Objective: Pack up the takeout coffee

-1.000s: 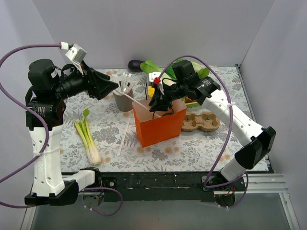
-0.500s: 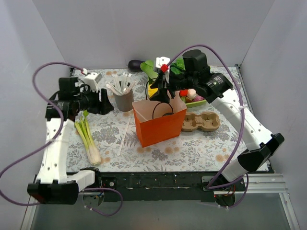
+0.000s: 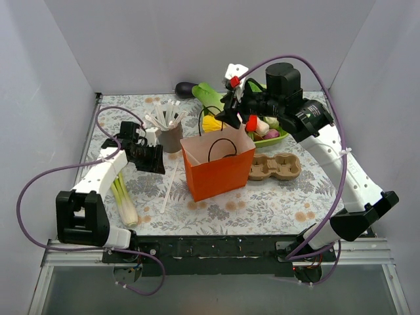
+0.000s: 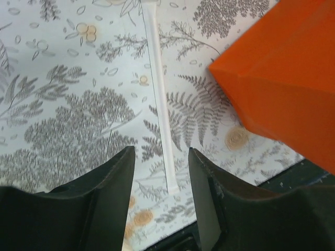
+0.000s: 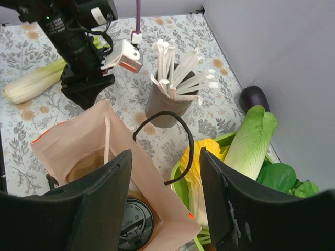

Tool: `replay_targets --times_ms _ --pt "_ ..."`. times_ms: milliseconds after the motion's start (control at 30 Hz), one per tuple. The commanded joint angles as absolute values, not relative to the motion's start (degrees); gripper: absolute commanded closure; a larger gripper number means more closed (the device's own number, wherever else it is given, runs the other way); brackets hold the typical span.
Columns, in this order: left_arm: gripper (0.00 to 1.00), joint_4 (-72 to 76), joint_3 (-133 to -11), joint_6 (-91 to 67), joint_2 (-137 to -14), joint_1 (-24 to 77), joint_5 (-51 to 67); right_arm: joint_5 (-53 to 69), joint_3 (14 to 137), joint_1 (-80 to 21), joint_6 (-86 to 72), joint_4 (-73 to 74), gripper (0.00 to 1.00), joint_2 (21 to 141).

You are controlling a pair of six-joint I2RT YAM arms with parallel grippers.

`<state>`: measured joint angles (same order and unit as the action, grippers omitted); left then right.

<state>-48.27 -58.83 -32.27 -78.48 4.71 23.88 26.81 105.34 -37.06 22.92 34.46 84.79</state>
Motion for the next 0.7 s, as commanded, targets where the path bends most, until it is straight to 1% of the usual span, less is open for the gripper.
replay_targets --times_ms 0,133,333,433,500,600,667 --pt "0.56 -35.4 -56.4 -35.1 -83.5 9.2 19.1 22.3 107.0 -36.3 23.4 33.5 0.38 83.3" --pt "0.58 -29.5 -56.8 -36.9 -89.4 12.6 15.4 20.2 108.0 -35.3 23.5 33.8 0.37 83.4" --pt "0.59 -26.2 -57.0 -37.4 -94.2 15.6 11.2 18.6 108.4 -33.0 23.1 34.0 0.36 83.2" --pt "0.62 -25.3 -56.4 -37.1 -96.1 15.9 10.7 18.2 108.5 -32.4 23.1 33.8 0.36 83.1" --pt "0.66 -24.7 -55.6 -36.8 -96.6 16.1 10.4 17.7 108.6 -32.2 23.1 33.7 0.35 83.1" --pt "0.68 -23.8 -54.1 -36.2 -96.9 16.6 9.3 17.6 109.0 -31.6 23.2 33.6 0.35 83.4" --pt "0.72 -23.5 -52.1 -36.3 -96.9 17.0 9.1 17.5 109.4 -31.5 23.2 33.6 0.35 83.7"
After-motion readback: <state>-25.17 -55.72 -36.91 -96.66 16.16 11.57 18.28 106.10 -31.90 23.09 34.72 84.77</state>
